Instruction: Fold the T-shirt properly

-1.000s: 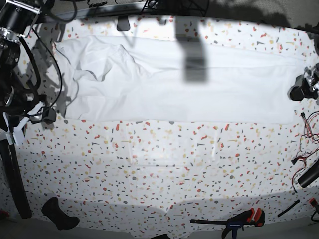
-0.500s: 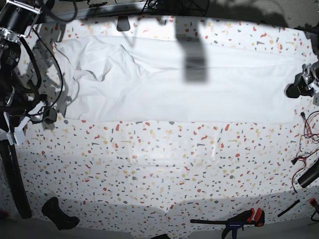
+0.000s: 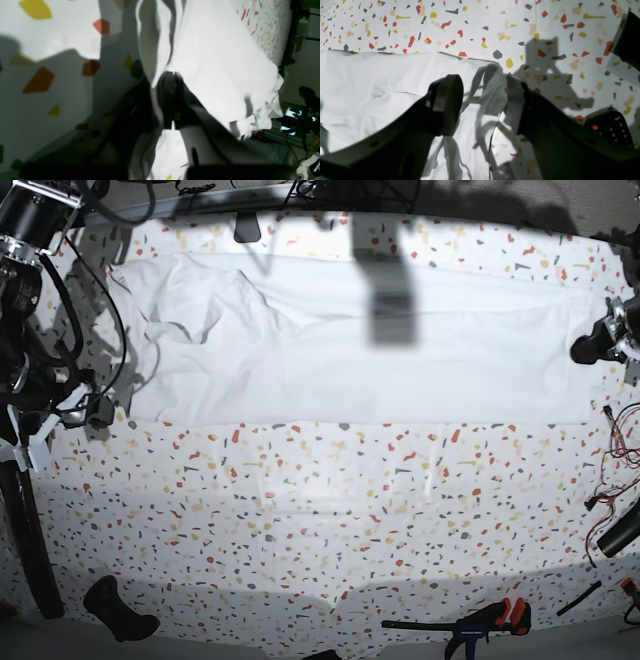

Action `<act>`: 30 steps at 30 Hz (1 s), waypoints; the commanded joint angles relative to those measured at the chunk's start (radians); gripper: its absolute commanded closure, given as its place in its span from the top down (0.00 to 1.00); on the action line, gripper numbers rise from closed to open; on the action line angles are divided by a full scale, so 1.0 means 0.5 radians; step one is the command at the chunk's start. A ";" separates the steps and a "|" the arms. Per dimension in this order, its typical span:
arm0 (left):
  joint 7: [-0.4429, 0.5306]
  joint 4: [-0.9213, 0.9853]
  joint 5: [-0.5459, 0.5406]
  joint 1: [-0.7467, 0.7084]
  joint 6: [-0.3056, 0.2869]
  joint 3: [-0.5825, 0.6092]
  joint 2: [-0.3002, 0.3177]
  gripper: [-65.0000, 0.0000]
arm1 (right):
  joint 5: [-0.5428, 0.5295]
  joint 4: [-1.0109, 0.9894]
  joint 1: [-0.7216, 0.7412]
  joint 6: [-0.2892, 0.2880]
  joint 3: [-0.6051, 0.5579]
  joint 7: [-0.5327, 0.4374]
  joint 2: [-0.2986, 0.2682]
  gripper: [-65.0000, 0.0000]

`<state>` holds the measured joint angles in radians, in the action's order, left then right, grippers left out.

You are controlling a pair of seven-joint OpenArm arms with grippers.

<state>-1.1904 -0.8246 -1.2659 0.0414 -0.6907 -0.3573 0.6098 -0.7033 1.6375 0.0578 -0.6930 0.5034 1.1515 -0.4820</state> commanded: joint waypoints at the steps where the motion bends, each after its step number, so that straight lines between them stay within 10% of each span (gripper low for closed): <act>1: -0.027 -0.022 -0.061 0.018 -0.015 -0.003 0.046 0.00 | -0.031 0.037 0.034 -0.010 0.012 -0.027 -0.044 0.49; 17: -0.284 -0.832 -0.142 0.008 -0.015 -0.005 -0.002 0.00 | -0.031 0.037 0.034 -0.010 0.012 -0.027 -0.044 0.49; 30: -0.251 -1.460 -0.138 -0.217 -0.002 -0.004 -0.624 0.00 | -0.031 0.037 0.034 -0.010 0.012 -0.027 -0.044 0.49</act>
<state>-1.3331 -1.5364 -1.3025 -0.0818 -0.6876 -0.3534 0.2810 -0.7067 1.6375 0.0578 -0.6930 0.5034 1.1538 -0.4820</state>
